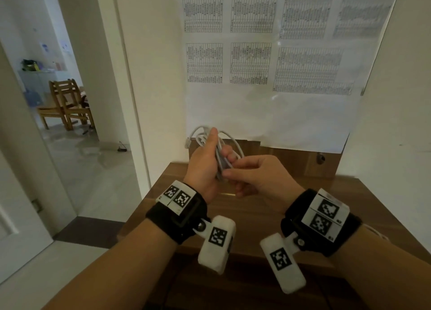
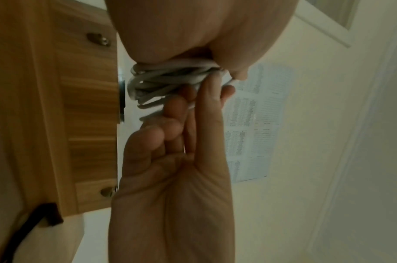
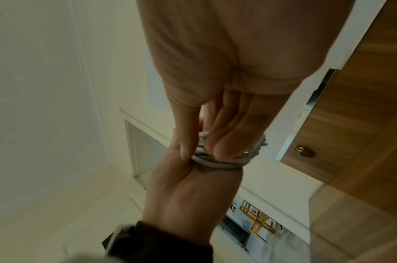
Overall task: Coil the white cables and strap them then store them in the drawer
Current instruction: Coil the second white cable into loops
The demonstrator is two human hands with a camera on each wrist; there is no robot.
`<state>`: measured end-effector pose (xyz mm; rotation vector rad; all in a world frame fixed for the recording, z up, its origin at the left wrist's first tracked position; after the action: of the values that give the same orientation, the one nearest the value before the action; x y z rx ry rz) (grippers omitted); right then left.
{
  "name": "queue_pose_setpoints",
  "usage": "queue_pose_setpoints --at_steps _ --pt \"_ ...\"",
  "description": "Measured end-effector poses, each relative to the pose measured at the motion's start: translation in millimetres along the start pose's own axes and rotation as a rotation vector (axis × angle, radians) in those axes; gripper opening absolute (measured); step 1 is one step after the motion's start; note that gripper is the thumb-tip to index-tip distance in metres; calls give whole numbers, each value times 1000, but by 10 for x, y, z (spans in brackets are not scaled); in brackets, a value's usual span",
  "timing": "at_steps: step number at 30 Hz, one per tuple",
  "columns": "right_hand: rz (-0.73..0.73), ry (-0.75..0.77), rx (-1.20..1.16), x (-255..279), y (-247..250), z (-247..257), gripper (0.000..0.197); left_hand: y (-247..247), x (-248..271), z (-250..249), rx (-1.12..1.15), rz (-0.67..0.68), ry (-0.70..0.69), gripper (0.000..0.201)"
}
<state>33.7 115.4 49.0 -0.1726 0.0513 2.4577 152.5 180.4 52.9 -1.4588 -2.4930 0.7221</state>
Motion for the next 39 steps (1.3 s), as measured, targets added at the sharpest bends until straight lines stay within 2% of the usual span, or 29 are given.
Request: queue_pose_setpoints --at_steps 4,6,7,8,10,11,12,13,15,17,20,23,28,32,34,37,39 --pt "-191 83 -192 -64 114 53 38 161 -36 -81 69 90 21 35" --pt "-231 134 -121 -133 209 117 46 193 -8 -67 -23 157 57 34" --pt "-218 168 -10 -158 254 153 54 187 25 -57 -87 185 85 34" --pt "-179 209 161 -184 296 181 65 174 61 -52 -157 212 111 35" --pt "-14 284 559 -216 337 239 88 119 135 -53 -282 276 170 37" --pt "82 309 712 -225 332 251 91 85 172 -58 -318 315 211 38" --pt "174 324 805 -223 319 250 87 52 206 -62 -339 356 256 38" --pt "248 327 830 -218 306 237 74 28 239 -71 -354 396 296 38" --pt "290 291 721 -188 301 201 42 -3 295 -104 -358 474 343 39" --pt "275 230 565 -148 321 164 28 -5 326 -131 -323 532 384 40" --pt "323 127 296 -64 346 128 26 -10 315 -149 -289 574 425 41" --pt "376 57 85 -18 386 141 29 -48 285 -186 -311 585 405 41" --pt "306 93 -127 11 402 103 14 -86 197 -194 -280 448 310 43" --pt "240 103 -148 47 426 37 20 -72 216 -58 -218 425 269 43" --pt "165 94 -89 70 414 44 23 -82 225 31 -246 350 235 45" --pt "64 95 -3 88 395 55 49 -163 242 126 -294 227 204 47" --pt "44 128 -8 88 414 81 63 -169 240 150 -229 216 211 49"
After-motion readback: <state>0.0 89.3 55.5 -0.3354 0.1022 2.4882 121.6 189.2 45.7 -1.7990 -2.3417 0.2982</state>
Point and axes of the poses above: each hand's wrist, its own x-axis away from the middle knuckle, its own y-axis out of the back of the hand, z = x × y, the point moved 1 cm from there along -x, towards the middle knuckle, and after that the axes turned 5 degrees about -x, right-handed, at the moved point
